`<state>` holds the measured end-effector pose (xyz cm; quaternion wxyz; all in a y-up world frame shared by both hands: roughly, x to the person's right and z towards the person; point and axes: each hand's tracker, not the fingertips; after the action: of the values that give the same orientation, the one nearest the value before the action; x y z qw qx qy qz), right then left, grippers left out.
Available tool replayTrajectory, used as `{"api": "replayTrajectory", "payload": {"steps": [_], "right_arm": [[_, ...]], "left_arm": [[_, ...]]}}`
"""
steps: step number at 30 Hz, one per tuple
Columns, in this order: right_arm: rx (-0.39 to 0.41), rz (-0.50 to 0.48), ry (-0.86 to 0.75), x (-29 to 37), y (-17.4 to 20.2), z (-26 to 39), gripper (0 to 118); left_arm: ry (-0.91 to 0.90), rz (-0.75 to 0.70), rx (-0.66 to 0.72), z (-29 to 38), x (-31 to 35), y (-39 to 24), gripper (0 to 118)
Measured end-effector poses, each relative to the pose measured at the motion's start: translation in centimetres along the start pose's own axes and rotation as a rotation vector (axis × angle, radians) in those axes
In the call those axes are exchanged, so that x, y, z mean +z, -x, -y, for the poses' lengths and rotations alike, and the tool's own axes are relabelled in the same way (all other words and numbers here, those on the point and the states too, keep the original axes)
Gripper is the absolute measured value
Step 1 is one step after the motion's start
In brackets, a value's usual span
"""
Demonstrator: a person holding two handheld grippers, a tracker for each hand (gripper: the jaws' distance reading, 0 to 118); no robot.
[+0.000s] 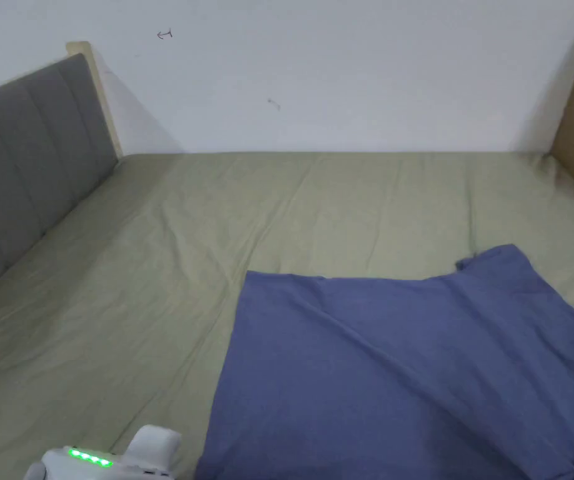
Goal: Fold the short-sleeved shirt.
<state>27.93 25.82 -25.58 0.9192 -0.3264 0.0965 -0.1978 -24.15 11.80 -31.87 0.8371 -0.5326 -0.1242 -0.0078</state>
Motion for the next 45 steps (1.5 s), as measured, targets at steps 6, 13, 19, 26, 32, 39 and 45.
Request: {"api": "replayTrajectory", "payload": {"steps": [6,13,19,26,32,39,45], "right_arm": [[-0.034,0.029,0.039,-0.8,-1.0,0.3,0],[-0.111,0.138,0.037,-0.7,-8.1,-0.3,0],[-0.142,0.313,0.29,-4.3,-17.5,1.6,116],[-0.086,0.381,0.506,-8.9,-19.8,4.8,95],[0.064,0.344,0.472,-7.1,-17.4,4.5,8],[-0.036,0.273,0.385,-4.2,-17.1,3.3,8],[-0.163,0.192,0.313,-2.0,-16.9,0.6,8]], "left_arm": [[-0.058,0.003,-0.114,-0.4,-1.7,-2.3,25],[-0.109,0.037,-0.021,-0.1,-0.1,-1.3,8],[-0.176,0.016,-0.01,-0.2,2.5,-2.0,8],[-0.144,0.013,-0.008,-0.8,2.9,-4.4,8],[-0.106,-0.011,-0.012,-0.8,2.9,-4.8,8],[-0.134,0.0,0.016,-0.7,3.8,-4.5,8],[-0.175,0.033,0.069,-1.9,5.1,-3.7,8]]}}
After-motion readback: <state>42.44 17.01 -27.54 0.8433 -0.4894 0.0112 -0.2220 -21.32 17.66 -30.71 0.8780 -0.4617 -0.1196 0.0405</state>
